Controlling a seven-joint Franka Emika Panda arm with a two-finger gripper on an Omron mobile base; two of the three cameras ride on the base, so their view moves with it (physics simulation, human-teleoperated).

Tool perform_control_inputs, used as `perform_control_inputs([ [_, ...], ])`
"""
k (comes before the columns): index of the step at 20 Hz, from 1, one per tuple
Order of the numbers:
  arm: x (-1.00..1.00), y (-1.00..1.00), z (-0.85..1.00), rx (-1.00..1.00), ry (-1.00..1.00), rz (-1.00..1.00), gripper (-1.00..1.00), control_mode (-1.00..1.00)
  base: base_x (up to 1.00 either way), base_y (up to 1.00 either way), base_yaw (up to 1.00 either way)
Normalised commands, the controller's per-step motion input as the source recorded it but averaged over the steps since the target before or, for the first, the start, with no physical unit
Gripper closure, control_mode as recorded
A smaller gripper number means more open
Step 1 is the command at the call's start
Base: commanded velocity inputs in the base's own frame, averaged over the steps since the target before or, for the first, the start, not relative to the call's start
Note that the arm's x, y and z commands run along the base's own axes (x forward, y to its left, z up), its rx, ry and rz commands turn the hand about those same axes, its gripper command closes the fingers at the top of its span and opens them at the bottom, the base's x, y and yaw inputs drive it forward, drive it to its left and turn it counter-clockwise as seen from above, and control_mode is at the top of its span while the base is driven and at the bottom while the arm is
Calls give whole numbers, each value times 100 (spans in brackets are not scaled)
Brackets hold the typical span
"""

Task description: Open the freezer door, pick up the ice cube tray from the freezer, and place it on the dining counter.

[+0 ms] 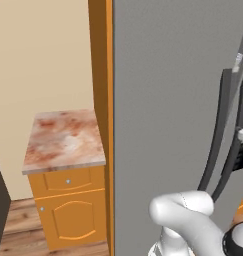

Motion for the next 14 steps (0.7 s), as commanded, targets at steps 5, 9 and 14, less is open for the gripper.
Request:
perform_control_inputs([
  [5,-52,-36,12,0,0,-5,100,-100,0,0,0],
  [9,-55,-39,11,0,0,-7,100,-100,0,0,0],
  [14,-61,-43,10,0,0,-9,100,-100,0,0,0],
])
